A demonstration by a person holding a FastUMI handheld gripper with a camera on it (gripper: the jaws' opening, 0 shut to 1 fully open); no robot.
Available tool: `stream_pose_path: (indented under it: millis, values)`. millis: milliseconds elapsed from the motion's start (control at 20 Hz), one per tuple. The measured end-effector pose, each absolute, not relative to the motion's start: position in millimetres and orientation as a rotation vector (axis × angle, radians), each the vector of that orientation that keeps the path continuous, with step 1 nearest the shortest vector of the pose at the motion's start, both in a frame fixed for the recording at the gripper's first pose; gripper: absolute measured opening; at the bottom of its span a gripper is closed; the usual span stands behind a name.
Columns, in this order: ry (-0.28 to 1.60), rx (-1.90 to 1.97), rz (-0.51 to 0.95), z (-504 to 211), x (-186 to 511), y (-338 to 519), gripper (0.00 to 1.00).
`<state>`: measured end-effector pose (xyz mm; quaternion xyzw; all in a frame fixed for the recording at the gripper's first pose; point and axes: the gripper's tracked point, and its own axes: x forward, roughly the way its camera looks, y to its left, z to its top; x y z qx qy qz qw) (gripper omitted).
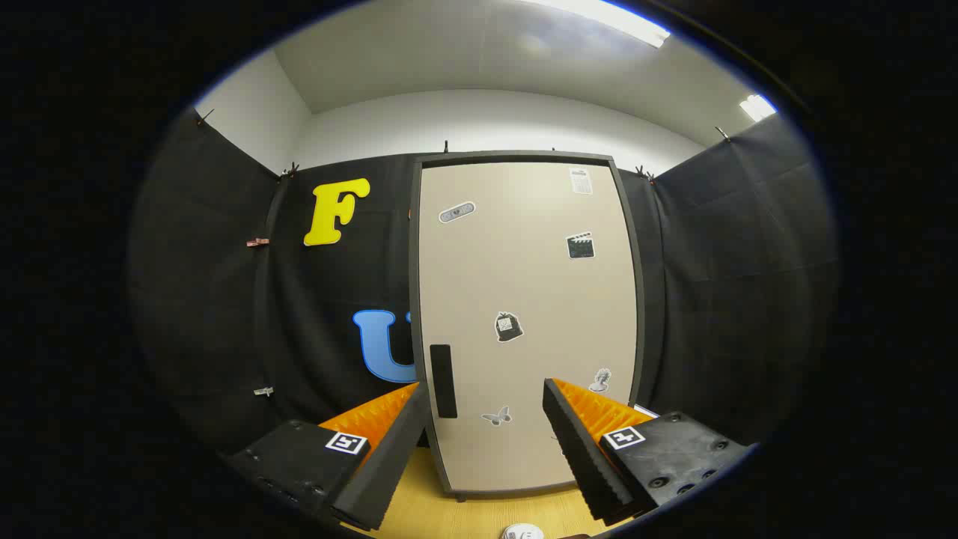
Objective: Open the shoe cabinet door, grab the shoes and put them into the shoe cabinet, then close the shoe cabinet door.
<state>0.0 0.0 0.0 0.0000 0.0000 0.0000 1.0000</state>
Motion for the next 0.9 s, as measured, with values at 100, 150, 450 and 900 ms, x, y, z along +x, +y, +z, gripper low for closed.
stream_pose_path:
  millis: [100,150,450,900]
  values:
    - [0.001,0.002,-0.002,1,1,0,0.98]
    - [-0.001,0.005,0.002,1,1,0,0.98]
    - [0.008,0.002,0.009,-1,7,1,0.98]
    - [0.043,-0.005,0.029,-15,29,12,0.98]
